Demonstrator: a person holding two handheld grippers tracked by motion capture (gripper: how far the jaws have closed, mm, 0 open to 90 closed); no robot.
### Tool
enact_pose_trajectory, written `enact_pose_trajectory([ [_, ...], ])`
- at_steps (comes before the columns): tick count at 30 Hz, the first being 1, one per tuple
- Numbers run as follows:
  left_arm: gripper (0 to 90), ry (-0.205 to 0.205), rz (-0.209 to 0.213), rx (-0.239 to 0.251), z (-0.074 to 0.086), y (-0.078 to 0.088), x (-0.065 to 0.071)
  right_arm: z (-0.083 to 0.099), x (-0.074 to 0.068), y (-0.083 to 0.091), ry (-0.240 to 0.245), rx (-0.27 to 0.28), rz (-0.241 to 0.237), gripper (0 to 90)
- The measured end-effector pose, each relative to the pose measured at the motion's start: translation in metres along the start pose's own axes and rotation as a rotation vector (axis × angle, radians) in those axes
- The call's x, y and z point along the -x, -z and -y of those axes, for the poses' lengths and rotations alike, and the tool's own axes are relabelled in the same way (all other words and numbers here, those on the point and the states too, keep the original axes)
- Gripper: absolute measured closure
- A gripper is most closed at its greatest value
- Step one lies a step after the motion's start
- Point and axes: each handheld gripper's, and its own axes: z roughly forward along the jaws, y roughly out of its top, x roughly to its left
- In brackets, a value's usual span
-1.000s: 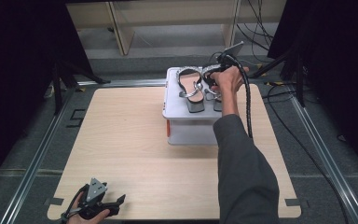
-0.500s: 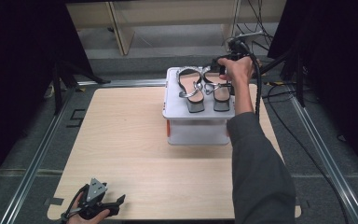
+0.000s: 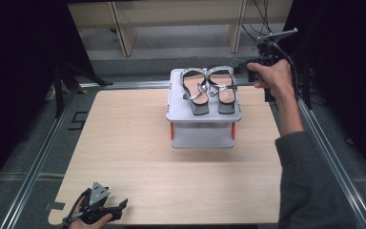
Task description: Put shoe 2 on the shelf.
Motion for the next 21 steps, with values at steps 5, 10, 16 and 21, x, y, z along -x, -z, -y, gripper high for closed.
enact_pose_trajectory([
  [5,17.4,-0.004,-0.006,-0.009,0.0,-0.001,-0.001,0.029,0.01,0.016,0.027,-0.049,-0.047,28.4],
  [10,17.5,-0.052,-0.015,-0.018,-0.001,-0.003,-0.003,0.067,0.023,0.028,0.079,-0.064,-0.088,28.2],
  [16,17.5,-0.057,-0.019,-0.021,-0.001,-0.003,-0.004,0.111,0.028,0.034,0.076,-0.102,-0.113,28.1],
  [21,17.5,-0.052,-0.019,-0.02,0.0,-0.003,-0.004,0.148,0.027,0.035,0.138,-0.074,-0.167,28.1],
])
